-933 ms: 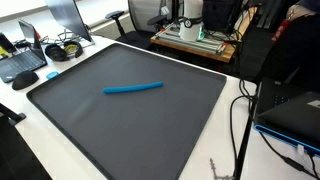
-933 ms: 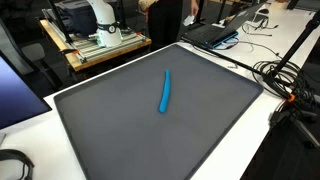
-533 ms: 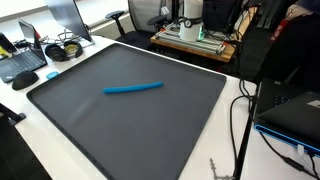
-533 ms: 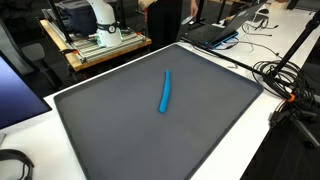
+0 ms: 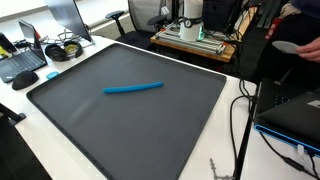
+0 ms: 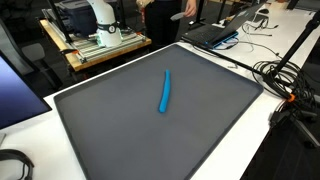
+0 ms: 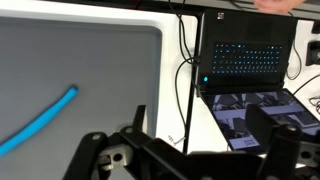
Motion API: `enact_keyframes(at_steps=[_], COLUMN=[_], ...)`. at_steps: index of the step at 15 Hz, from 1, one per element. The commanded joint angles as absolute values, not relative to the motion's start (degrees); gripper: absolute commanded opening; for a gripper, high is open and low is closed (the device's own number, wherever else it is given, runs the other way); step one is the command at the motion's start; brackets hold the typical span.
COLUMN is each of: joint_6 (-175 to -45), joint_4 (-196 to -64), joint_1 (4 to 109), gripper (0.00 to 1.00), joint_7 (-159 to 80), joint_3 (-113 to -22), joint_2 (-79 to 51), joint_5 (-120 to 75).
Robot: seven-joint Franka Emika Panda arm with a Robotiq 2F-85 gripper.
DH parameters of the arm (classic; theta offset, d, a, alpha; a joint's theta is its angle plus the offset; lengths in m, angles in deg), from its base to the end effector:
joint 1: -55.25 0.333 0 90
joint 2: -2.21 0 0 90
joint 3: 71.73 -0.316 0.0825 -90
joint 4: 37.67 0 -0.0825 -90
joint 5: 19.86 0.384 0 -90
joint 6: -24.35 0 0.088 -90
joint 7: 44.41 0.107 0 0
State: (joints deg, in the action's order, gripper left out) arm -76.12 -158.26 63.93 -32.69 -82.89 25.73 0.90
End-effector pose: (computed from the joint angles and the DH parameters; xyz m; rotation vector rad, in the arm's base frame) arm 0.3971 0.1907 0.5882 -2.8547 -0.1017 0.0320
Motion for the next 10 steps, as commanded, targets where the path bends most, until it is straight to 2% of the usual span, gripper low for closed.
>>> enact_keyframes(at_steps=[1,10], joint_6=[-75.8,-73.2], joint_4=[-151.8,-145.3], joint_1=[66.7,70.4], gripper=[1.00,1.00], joint_7=[-39.6,-65.0], joint_3=[-83.9,-81.9], joint_2=[21.1,16.2], joint_5=[0.4,2.6])
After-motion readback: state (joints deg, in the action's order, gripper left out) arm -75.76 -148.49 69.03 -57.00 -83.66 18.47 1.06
